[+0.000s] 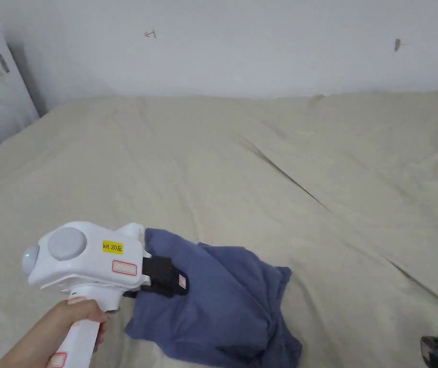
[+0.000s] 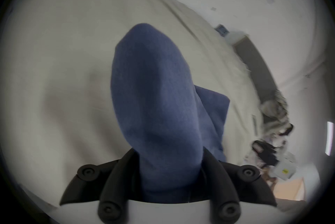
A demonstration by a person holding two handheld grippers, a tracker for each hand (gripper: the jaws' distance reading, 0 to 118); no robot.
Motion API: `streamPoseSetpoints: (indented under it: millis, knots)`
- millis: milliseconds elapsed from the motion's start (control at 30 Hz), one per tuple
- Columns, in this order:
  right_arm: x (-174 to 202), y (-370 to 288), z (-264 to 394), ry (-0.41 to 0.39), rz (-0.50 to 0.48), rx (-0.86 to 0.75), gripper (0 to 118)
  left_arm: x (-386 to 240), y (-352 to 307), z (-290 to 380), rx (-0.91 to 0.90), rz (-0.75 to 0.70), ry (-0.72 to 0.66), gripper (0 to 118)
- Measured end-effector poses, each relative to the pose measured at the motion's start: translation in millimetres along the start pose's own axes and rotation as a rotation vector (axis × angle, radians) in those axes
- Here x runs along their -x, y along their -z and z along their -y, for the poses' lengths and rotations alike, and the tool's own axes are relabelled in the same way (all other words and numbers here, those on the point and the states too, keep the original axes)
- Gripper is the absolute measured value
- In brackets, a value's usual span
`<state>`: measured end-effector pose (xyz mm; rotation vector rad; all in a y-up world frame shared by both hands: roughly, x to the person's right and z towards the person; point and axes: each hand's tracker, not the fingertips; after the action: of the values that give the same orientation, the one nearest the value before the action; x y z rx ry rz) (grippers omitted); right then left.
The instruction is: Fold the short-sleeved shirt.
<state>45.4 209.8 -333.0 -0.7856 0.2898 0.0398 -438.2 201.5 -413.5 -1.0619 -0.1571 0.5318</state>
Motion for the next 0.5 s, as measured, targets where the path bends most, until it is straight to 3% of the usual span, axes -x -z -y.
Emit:
streamPoseSetpoints:
  millis: [100,267,367,467,500]
  knots:
    - [24.9,15.8,-13.7,-0.066,-0.015,-0.020,0,50.3,-40.8,-22.3,-0.062,-0.226,0.010,20]
    - [58.3,47.2,-35.2,-0.026,-0.068,-0.032,0,120.2,-90.5,-54.3,-0.119,-0.578,0.007,20]
    - [79.3,62.9,-45.3,-0.043,-0.081,-0.017,0,157.1,-113.4,-81.2,-0.103,-0.748,0.028,20]
    - [93.4,75.5,-51.5,-0.060,-0.072,-0.019,0,188.1,-122.1,-99.0,-0.093,-1.093,0.145,20]
    - [95.5,78.5,-53.0,-0.058,-0.073,-0.015,0,207.5,-122.7,-106.2,-0.097,-1.141,0.117,20]
